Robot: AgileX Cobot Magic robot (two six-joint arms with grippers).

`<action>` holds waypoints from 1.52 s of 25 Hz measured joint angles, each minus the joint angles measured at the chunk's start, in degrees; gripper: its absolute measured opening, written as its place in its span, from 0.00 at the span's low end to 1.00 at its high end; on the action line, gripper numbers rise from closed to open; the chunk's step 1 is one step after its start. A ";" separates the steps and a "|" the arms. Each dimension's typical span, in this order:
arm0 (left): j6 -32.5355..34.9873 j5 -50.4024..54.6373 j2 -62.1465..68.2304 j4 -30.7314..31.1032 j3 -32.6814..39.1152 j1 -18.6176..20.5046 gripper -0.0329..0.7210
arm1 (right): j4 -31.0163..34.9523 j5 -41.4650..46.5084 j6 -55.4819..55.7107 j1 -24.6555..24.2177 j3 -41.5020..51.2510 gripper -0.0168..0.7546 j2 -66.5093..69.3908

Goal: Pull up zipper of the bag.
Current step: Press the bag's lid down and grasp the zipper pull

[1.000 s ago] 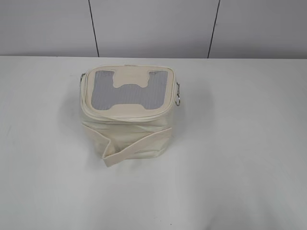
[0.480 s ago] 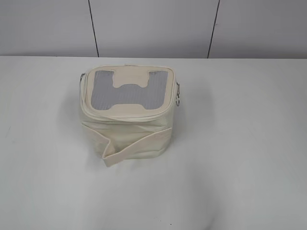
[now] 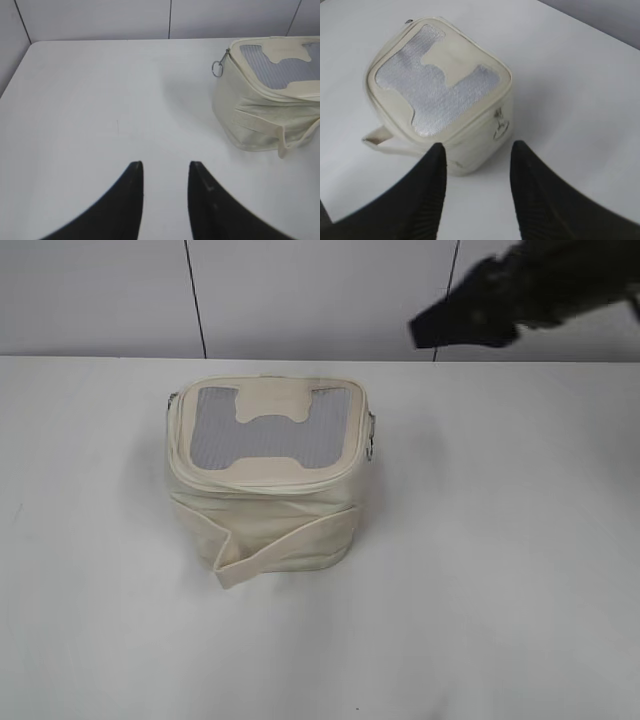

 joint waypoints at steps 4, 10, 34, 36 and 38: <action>0.00 -0.09 0.00 -0.05 0.00 0.00 0.36 | -1.27 4.95 -1.71 5.35 -20.07 0.47 21.67; 0.00 -0.09 2.58 -0.05 0.00 0.00 0.36 | -1.15 21.44 0.18 7.78 -54.85 0.48 48.41; 0.00 0.01 4.87 -0.05 0.00 0.00 0.36 | -2.74 27.71 7.44 15.48 -81.12 0.40 69.85; 0.97 -0.46 6.04 -0.05 -0.41 0.00 0.36 | -2.69 28.08 7.63 15.48 -81.60 0.19 69.85; 3.09 -2.17 8.38 -0.17 -1.36 0.00 0.38 | -2.79 28.43 7.99 15.48 -81.82 0.14 69.97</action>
